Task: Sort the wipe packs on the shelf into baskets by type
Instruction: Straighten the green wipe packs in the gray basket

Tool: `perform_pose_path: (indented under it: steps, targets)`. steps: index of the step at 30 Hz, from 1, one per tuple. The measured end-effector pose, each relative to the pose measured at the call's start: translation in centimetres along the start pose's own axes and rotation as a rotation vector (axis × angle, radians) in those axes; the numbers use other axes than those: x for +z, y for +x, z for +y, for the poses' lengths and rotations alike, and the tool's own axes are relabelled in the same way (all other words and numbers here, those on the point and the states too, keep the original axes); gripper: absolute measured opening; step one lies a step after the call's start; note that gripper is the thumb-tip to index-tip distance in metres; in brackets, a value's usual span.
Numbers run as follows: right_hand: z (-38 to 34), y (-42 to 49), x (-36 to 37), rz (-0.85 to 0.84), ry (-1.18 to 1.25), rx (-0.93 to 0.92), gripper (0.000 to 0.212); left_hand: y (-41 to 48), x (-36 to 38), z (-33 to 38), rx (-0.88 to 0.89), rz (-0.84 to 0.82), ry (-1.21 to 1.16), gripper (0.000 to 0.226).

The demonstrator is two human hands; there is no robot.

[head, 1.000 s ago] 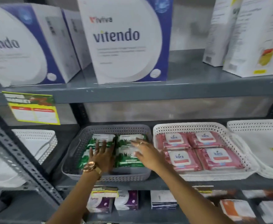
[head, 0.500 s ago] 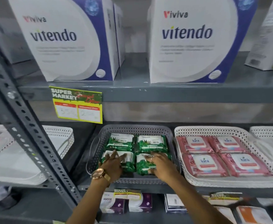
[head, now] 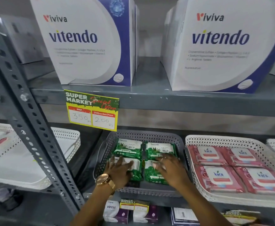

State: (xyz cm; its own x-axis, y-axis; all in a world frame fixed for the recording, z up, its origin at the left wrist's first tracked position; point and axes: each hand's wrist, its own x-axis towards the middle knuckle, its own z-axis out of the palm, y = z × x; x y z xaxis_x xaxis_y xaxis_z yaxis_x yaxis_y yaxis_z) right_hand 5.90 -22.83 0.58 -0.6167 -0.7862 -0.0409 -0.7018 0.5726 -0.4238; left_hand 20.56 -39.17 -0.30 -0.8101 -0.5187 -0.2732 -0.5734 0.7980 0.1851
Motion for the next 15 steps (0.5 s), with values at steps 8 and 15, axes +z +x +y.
perform_pose_path:
  steps: [8,15]
  targets:
    - [-0.4,5.7,2.9,-0.006,-0.121,0.042,0.073,6.3,-1.1,0.5,0.114,0.27,0.149,0.07]
    - [0.5,6.1,4.3,-0.004,-0.214,0.041,0.062,7.4,1.2,0.0,0.119,0.253,0.137,0.087]
